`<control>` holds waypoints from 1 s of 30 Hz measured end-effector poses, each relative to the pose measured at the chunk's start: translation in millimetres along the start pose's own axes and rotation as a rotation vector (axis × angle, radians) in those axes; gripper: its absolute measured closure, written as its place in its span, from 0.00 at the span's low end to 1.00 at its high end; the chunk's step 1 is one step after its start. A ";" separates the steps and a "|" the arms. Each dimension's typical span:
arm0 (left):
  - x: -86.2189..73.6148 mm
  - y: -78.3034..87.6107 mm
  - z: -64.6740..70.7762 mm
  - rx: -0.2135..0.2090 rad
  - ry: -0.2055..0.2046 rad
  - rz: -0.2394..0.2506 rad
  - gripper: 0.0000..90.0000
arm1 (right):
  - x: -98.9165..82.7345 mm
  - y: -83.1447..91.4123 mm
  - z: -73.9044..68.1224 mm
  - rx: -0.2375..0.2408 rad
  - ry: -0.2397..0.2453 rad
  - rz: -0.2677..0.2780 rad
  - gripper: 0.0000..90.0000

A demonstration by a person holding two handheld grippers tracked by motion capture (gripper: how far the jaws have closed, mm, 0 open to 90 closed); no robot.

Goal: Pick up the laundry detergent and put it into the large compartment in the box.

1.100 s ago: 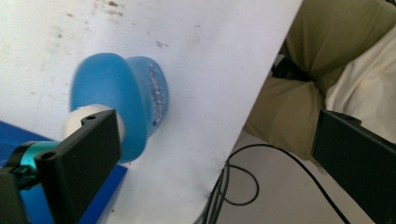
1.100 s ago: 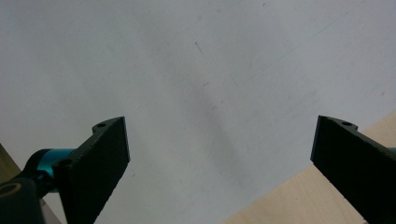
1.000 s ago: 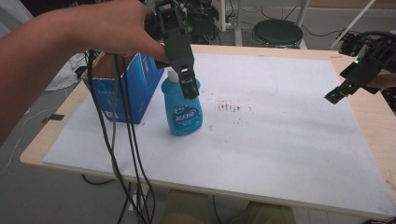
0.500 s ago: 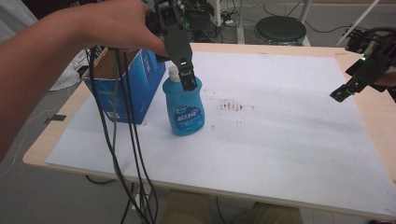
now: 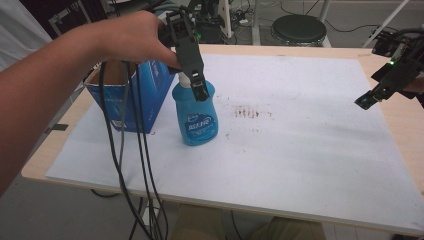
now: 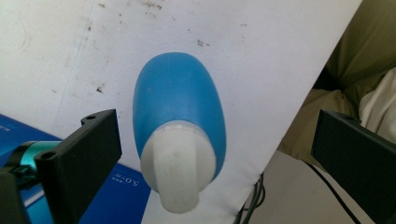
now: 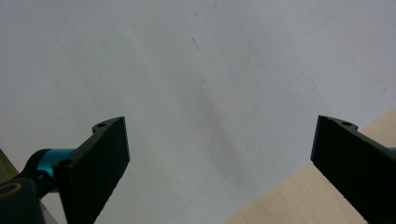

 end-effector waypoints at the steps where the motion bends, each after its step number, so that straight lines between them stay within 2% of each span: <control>1: -0.1 -1.6 -1.8 0.001 0.001 0.003 0.02 | 0.2 -0.8 0.1 0.000 -0.003 0.000 0.04; 14: -3.0 -22.2 -11.8 -0.013 0.011 0.009 0.02 | 0.9 -3.1 1.0 0.004 -0.008 -0.005 0.04; 26: -3.7 -41.2 -13.2 -0.028 0.009 -0.024 0.02 | 2.2 -5.4 1.2 0.009 -0.004 -0.004 0.04; 28: -4.2 -43.7 -13.2 -0.029 0.000 -0.024 0.08 | 2.2 -5.5 1.3 0.009 -0.005 -0.002 0.04; 30: -4.2 -45.9 -13.4 -0.029 0.006 -0.025 0.08 | 1.9 -5.4 1.4 0.008 -0.005 -0.002 0.04</control>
Point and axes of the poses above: each handheld gripper's, and its own axes: y roughly backward along the jaws, x roughly out of its top, z roughly to its right, the point moved 3 cm from there along -y, roughly forward along the jaws, and after that the axes turned 14 degrees about y, right-handed, at the moved point
